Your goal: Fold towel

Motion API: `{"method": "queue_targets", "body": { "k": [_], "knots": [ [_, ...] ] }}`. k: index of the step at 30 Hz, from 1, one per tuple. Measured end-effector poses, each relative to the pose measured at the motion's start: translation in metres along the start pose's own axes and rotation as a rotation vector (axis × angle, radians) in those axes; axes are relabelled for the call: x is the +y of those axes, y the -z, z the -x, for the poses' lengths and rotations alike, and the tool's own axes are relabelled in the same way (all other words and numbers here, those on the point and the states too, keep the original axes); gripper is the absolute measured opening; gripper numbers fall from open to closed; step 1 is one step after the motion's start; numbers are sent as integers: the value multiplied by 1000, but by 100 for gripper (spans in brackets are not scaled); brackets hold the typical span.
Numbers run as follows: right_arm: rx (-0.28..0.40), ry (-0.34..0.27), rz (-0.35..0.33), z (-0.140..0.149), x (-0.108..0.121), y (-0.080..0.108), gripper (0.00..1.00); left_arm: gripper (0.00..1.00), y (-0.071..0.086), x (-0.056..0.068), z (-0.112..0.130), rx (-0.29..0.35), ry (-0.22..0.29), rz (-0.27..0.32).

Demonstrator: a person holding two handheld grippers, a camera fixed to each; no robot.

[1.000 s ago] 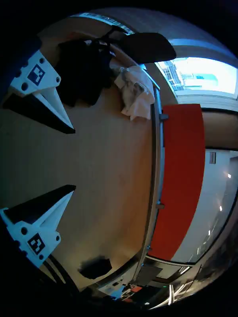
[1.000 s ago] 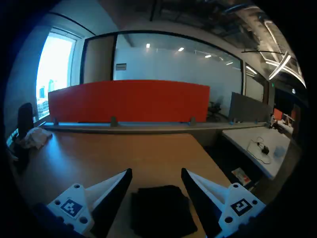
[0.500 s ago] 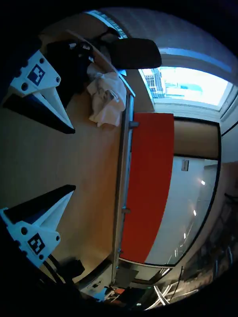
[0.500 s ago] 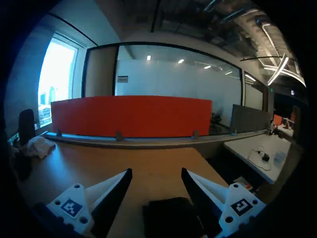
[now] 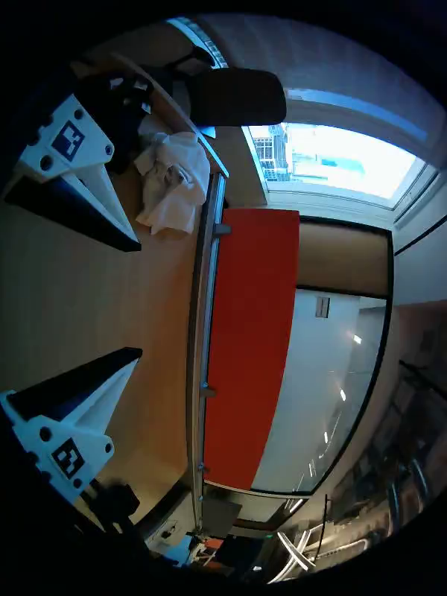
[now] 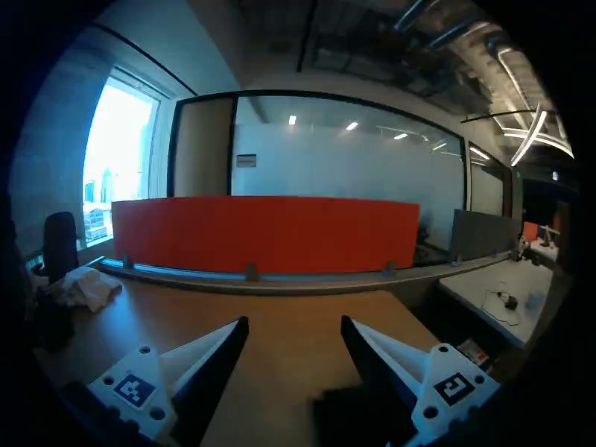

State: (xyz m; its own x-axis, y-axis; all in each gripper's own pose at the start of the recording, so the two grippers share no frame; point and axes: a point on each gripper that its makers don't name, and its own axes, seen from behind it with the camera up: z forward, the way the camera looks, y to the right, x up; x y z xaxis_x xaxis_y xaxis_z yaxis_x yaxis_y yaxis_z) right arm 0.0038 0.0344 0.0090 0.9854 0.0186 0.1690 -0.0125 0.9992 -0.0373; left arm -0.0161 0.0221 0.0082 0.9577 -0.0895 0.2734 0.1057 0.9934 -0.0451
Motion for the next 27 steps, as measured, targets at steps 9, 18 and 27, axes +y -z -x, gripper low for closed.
{"method": "queue_targets", "body": {
  "k": [9, 18, 27],
  "knots": [
    [24, -27, -29, -16, -43, 2, 96, 95, -2, -2, -10, 52, 52, 20],
    [32, -5, -19, -26, -56, 5, 96, 95, 3, -11, -22, 105, -6, 7],
    [31, -25, 10, -41, -52, 11, 96, 95, 8, -14, -32, 182, -74, -5]
  ]
}}
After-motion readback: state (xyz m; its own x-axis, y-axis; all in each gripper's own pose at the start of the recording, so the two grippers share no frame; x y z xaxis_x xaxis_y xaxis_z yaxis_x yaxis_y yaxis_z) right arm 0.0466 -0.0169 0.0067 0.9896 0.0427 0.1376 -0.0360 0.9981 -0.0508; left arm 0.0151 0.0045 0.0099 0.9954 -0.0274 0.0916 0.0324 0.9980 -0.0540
